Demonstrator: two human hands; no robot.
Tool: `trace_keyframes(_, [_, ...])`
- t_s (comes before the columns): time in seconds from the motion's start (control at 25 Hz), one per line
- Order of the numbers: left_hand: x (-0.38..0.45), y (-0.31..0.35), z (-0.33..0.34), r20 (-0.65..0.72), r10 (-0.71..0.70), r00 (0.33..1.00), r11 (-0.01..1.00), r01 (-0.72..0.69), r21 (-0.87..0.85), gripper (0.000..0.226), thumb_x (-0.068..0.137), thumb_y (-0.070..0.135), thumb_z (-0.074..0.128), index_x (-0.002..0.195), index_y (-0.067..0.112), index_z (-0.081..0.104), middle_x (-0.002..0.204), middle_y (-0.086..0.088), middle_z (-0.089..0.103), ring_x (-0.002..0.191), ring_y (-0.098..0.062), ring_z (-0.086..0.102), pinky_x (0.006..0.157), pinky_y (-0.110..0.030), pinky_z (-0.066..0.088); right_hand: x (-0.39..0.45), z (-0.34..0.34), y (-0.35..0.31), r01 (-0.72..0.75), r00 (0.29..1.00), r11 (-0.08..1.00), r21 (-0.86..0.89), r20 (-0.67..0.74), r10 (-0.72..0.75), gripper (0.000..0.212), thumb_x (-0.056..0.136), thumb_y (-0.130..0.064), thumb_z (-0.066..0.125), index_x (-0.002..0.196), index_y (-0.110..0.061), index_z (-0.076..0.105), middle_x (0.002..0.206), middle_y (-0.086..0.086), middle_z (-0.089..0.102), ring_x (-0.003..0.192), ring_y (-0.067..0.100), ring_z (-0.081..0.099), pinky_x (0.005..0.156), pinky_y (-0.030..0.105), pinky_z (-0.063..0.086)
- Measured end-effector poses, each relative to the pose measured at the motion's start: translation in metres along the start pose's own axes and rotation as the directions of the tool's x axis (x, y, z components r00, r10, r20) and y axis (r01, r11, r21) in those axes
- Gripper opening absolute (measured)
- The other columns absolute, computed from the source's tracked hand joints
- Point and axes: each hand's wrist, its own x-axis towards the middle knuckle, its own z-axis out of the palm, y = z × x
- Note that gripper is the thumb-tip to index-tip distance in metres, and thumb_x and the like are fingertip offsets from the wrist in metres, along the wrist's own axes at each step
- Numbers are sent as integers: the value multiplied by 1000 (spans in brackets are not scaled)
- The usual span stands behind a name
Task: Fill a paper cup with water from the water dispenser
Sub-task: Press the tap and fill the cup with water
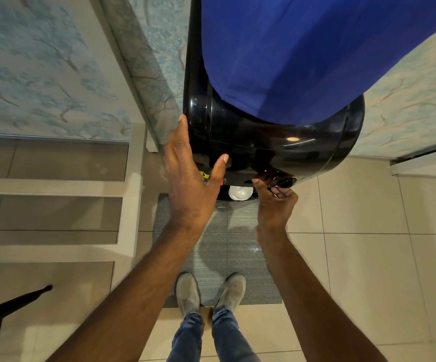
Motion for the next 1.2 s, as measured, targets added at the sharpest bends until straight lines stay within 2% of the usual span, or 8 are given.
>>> trace_keyframes(0.08, [0,0,0,-3,-1,1000,1000,1,3,94,93,38,74,164,18,16,162,-9,33,151,-19,33,119,-23,29,0,1,1,11,1000,1000,-2,-4,-11,61,77,3,87,111,-15,40,98,-1,57,69,-12,67,71,6,53])
trace_keyframes(0.2, [0,0,1,-9,-5,1000,1000,5,2,94,92,37,75,164,19,17,161,-8,34,150,-18,34,119,-23,29,2,1,4,34,999,999,7,2,-34,59,77,10,84,104,-19,40,100,3,54,69,-9,68,72,9,56])
trace_keyframes(0.4, [0,-3,2,-8,0,1000,1000,0,-5,94,92,37,74,164,21,16,162,-7,33,151,-16,33,117,-15,25,3,1,7,60,998,998,-7,-4,-60,61,75,0,90,104,-24,42,102,2,58,73,-9,69,71,9,55])
trace_keyframes(0.64, [0,-3,2,-9,1,1000,1000,-1,0,95,92,38,74,164,23,14,163,-7,31,152,-17,31,119,-27,30,3,1,6,54,999,999,-2,-8,-54,60,75,0,89,104,-24,42,102,2,58,75,-4,66,71,9,54])
trace_keyframes(0.8, [0,-3,2,-7,7,1000,1000,-7,3,95,93,38,74,164,22,14,163,-7,31,152,-19,32,122,-35,35,1,2,6,48,999,999,3,-8,-48,59,77,4,87,103,-23,41,107,7,54,69,-7,65,71,9,54])
trace_keyframes(0.92, [0,-3,1,-7,8,1000,1000,-8,8,95,92,38,75,164,20,15,163,-8,32,152,-19,32,122,-34,34,1,2,6,48,999,999,-1,-6,-48,59,78,3,87,103,-23,41,108,8,54,69,-9,66,71,9,54])
trace_keyframes(1.04, [0,-2,1,-1,0,1000,1000,0,10,95,92,38,75,164,20,15,163,-8,32,152,-20,32,120,-29,32,1,1,6,41,999,999,5,-1,-41,59,77,1,88,104,-23,41,108,7,56,72,-6,67,70,9,54])
trace_keyframes(1.2, [0,-2,1,4,-3,1000,1000,3,-4,95,92,37,75,164,21,15,162,-8,32,152,-20,33,119,-30,33,1,1,5,46,999,999,5,-5,-46,59,76,1,88,103,-25,42,106,6,57,84,12,65,70,10,55])
